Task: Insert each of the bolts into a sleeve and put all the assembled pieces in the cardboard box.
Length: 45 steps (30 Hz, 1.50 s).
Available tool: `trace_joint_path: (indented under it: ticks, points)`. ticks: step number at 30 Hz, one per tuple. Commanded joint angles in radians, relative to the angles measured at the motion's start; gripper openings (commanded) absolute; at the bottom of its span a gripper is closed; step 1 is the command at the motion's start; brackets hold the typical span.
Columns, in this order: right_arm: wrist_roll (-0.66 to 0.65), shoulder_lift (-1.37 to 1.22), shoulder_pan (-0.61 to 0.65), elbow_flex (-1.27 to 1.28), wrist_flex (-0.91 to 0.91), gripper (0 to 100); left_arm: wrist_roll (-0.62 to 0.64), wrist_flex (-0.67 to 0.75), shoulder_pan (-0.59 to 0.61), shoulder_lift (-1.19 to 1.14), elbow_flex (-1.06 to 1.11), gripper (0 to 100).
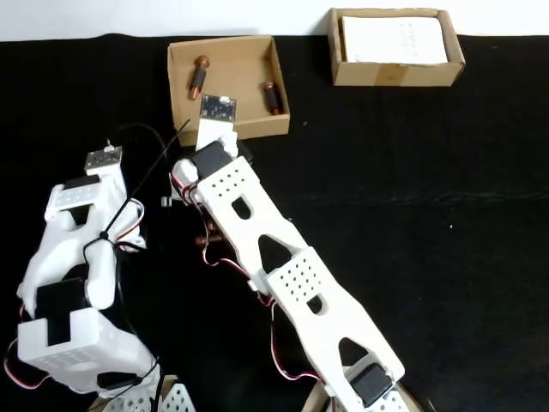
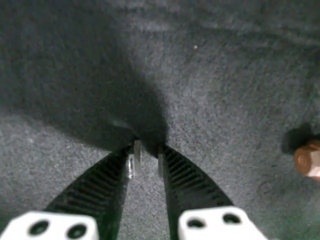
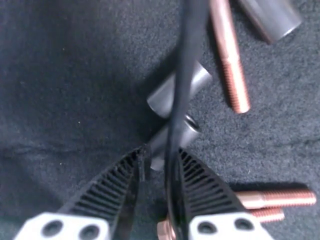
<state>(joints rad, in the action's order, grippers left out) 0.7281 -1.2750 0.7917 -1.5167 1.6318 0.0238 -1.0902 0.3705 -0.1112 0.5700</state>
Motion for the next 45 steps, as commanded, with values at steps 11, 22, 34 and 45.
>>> trace_joint_path:
  ticks: [11, 22, 34, 45]
  points:
    - [0.003, -0.059, -0.041, -0.019, 0.053, 7.0, 0.006, -0.002, 0.016, -0.005, -0.03, 8]
    - [0.008, -0.059, -0.036, -0.019, 0.05, 21.6, 0.006, -0.002, 0.016, -0.005, -0.03, 3]
    - [0.066, -0.058, -0.035, -0.021, -0.036, 21.7, 0.006, -0.002, 0.015, -0.004, -0.028, 3]
    - [0.097, -0.059, -0.035, 0.03, -0.134, 21.6, 0.006, -0.002, 0.015, -0.005, -0.028, 3]
